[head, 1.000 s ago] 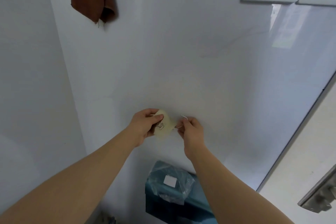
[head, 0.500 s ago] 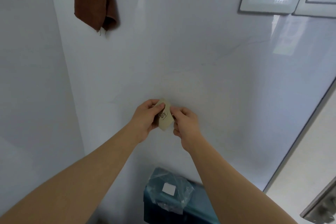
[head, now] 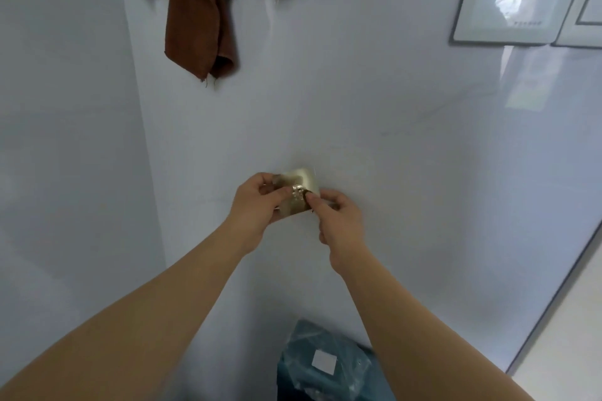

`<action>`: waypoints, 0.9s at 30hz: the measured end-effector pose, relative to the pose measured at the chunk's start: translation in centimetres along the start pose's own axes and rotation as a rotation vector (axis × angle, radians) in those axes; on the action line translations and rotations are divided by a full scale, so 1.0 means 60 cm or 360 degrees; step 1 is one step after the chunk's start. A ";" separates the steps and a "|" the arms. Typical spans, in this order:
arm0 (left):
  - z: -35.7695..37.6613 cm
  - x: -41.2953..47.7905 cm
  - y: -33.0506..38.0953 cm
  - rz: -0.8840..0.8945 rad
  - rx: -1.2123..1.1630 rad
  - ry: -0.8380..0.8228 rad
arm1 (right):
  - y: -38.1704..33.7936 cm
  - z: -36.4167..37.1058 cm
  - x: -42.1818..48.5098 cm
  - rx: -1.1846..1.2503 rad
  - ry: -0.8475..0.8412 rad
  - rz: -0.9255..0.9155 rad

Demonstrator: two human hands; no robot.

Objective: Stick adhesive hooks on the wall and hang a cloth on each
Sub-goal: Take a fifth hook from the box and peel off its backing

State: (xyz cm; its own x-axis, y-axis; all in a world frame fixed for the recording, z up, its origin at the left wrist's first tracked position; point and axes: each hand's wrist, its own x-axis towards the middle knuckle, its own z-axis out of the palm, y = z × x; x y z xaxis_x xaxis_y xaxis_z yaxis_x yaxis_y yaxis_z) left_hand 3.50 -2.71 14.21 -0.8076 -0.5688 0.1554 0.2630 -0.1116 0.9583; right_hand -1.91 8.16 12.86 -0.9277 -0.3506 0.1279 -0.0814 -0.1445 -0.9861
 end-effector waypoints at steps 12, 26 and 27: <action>0.002 -0.004 -0.008 0.0162 0.0234 -0.0124 | -0.011 0.006 0.002 0.0272 -0.0114 0.0103; 0.017 -0.017 -0.008 0.0546 0.0726 0.0022 | -0.056 -0.010 0.000 0.0352 -0.0101 -0.0134; 0.017 -0.019 -0.006 0.0591 0.0726 0.0050 | -0.058 -0.008 0.001 0.0443 -0.0160 -0.0096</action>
State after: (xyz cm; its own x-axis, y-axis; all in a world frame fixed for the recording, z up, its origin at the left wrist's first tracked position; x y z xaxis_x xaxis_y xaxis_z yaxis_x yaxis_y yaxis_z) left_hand 3.78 -1.23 13.93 -0.6869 -0.5275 0.4998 0.2660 0.4575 0.8485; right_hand -1.84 9.07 16.27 -0.8825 -0.4213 0.2091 -0.0195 -0.4114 -0.9112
